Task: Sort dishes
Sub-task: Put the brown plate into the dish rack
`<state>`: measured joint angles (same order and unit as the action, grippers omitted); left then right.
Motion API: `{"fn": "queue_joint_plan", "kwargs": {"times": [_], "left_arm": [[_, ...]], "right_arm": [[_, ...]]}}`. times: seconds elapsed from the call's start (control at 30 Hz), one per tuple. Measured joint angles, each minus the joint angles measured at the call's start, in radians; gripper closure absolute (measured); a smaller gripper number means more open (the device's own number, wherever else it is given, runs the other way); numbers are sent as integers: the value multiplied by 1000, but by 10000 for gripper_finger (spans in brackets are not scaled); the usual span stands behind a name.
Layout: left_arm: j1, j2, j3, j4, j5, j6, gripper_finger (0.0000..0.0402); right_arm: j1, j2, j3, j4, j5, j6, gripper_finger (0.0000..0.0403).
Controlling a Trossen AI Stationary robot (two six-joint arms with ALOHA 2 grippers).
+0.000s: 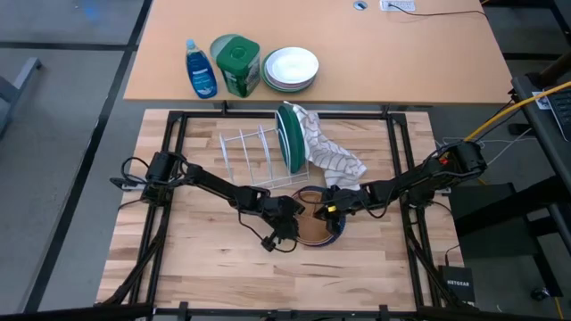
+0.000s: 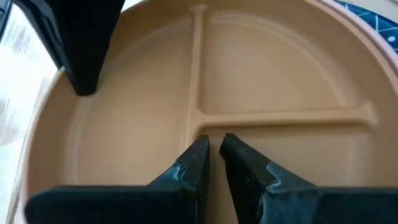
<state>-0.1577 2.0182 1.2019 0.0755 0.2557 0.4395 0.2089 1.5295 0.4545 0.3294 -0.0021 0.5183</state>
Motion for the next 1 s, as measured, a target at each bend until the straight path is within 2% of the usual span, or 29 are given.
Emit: {"fn": "queue_joint_plan", "kwargs": {"times": [0.2,0.37,0.47,0.63,1.0], "left_arm": [[0,0,24,-11,12,-66,385],[-1,-1,29,-37,24,-65,385],[0,-2,27,-40,-13,-69,385],[5,-2,27,-39,-18,-67,385],[7,-2,27,-38,-4,-50,387]], "right_arm": [[0,-18,-3,20,-22,-56,345],[0,-83,-5,3,-98,-106,345],[4,-131,-5,4,-218,-130,345],[12,-176,-5,6,-393,-130,345],[63,-180,-3,9,-435,-164,345]]}}
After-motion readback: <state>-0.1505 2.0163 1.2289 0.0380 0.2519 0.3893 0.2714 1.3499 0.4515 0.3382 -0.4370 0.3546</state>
